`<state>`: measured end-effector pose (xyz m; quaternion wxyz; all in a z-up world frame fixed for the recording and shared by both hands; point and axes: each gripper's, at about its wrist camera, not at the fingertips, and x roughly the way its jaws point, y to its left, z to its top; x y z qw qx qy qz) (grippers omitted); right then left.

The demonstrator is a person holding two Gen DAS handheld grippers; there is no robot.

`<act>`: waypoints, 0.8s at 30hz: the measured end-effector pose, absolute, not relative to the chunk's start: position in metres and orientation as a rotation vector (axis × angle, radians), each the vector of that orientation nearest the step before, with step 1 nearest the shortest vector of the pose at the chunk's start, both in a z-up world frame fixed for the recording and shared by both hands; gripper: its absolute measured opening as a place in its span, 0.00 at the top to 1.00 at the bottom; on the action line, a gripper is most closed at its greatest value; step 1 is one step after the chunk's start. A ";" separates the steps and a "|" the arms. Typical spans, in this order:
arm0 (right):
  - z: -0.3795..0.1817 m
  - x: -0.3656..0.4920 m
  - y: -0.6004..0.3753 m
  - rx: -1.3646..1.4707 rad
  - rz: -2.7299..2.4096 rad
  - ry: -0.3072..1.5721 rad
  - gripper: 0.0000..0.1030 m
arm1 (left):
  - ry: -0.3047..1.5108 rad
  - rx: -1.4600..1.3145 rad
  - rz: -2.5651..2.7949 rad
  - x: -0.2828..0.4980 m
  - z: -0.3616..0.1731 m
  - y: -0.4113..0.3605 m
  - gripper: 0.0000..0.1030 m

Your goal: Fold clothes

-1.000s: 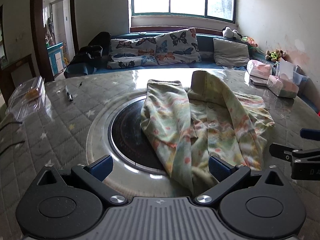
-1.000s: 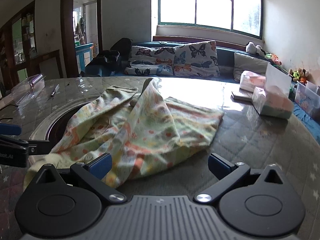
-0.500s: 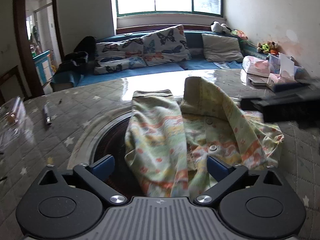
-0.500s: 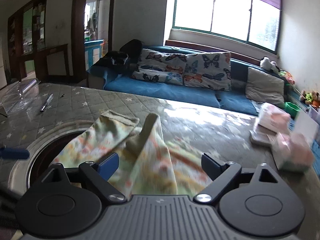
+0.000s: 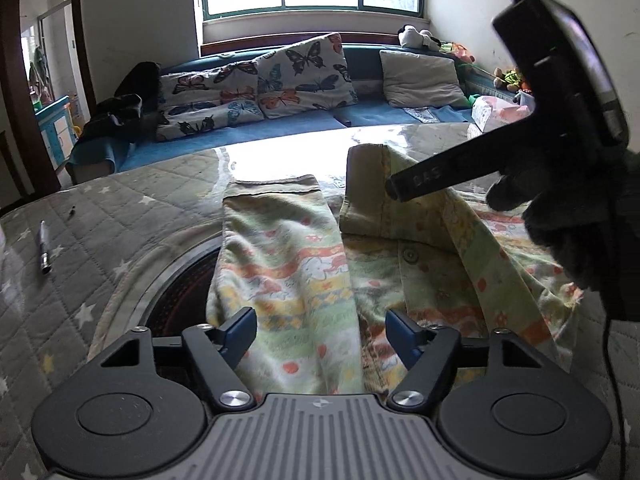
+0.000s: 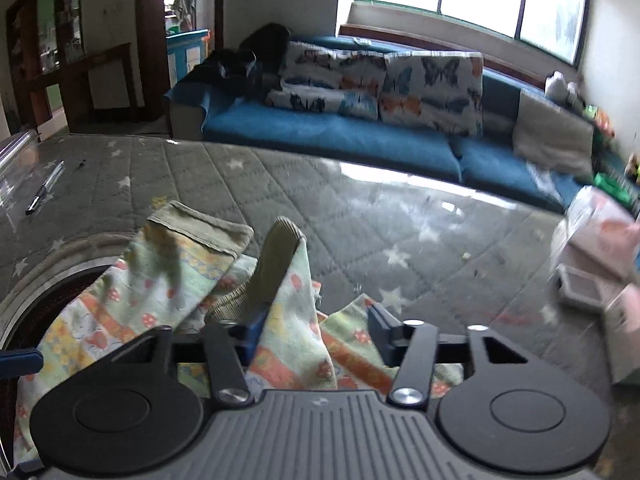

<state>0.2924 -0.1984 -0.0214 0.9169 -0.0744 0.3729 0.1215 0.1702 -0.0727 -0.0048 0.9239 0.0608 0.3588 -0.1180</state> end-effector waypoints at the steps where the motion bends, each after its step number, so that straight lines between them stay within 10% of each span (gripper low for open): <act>1: -0.024 0.294 -0.200 -0.145 0.249 0.773 0.68 | 0.740 0.133 -0.241 0.173 -0.006 -0.073 0.41; 7: -0.022 0.281 -0.220 -0.060 0.251 0.764 0.95 | 0.763 0.146 -0.249 0.182 -0.010 -0.069 0.90; 24: 0.042 0.150 -0.332 0.090 0.058 0.548 0.97 | 0.658 -0.048 0.019 0.102 0.020 0.049 0.97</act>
